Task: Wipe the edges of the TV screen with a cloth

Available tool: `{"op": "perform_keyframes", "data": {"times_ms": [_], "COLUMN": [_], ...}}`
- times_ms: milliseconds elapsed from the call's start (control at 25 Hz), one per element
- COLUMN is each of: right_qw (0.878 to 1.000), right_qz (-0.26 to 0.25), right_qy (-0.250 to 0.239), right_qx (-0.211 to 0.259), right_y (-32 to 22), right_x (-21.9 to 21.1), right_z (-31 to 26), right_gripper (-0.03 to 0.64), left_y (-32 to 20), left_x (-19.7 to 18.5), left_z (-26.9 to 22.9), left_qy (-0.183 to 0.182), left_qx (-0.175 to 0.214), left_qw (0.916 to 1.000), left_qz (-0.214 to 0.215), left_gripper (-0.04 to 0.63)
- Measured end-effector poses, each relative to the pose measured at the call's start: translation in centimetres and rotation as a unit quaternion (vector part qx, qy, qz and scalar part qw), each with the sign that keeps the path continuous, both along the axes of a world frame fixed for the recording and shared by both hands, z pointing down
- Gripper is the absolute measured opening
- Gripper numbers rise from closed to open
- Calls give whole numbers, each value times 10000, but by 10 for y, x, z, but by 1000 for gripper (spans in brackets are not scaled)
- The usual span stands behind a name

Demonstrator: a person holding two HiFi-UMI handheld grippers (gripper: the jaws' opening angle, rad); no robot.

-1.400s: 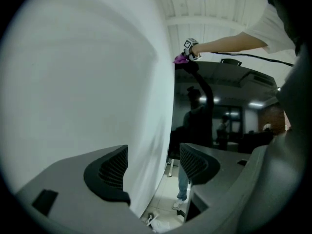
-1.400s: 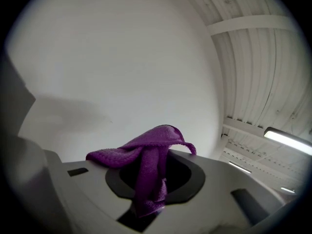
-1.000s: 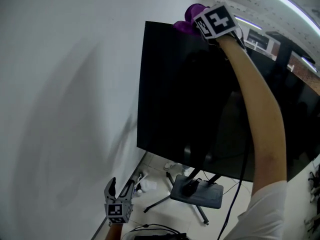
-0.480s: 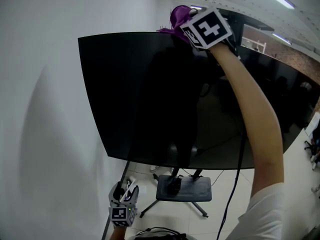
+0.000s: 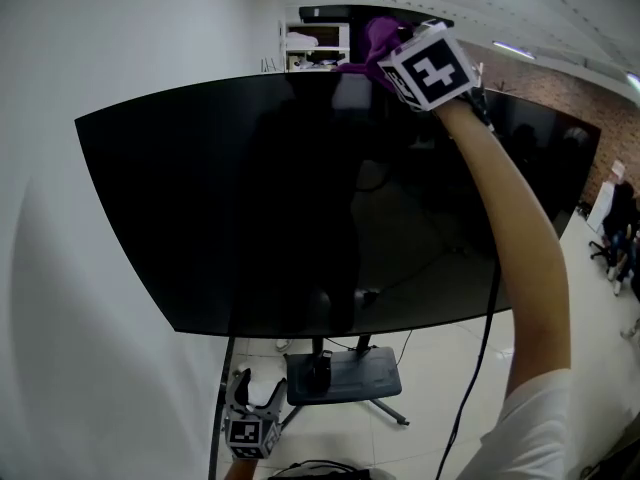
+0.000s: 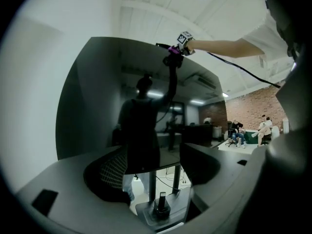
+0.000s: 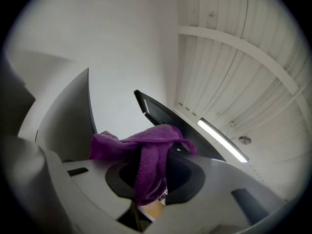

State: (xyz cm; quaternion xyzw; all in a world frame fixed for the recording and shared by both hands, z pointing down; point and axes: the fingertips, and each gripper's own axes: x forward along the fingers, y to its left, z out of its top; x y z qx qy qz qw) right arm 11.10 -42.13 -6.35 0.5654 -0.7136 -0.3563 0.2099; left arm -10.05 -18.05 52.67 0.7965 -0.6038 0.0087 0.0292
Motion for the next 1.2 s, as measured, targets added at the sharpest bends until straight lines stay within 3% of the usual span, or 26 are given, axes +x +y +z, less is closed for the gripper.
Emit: {"op": "perform_keyframes", "data": {"times_ms": [160,400,560,720,960,1200], "right_qw": [9982,9910,9844,9760,9692,9589], "right_qz": [453,886,605,208,-809,-1228], "right_qy": [-394,-1003,-1641,-2066,-2075,-2521], "right_qx": [-61,-6,209,651,1054,433], "right_y": [-4,0,20,60,126,151], "right_x": [81,173,214,248,230,182], "right_z": [-1,0,3,33,149,337], "right_gripper": [91,95,95,92,91,91], "left_y": [-2,-10,-13,-17,-17,-20], "left_x": [28,36,37,25,33,35], "left_z": [-8,-16,-19,2,-28,-29], "left_qy": [-44,-86,-20,-248,-162,-255], "left_qx": [4,81,146,272,329,395], "left_qw": [9999,9998,9999,9993,9993,9989], "left_qz": [163,146,67,-7,-22,24], "left_gripper": [322,322,322,322,322,322]}}
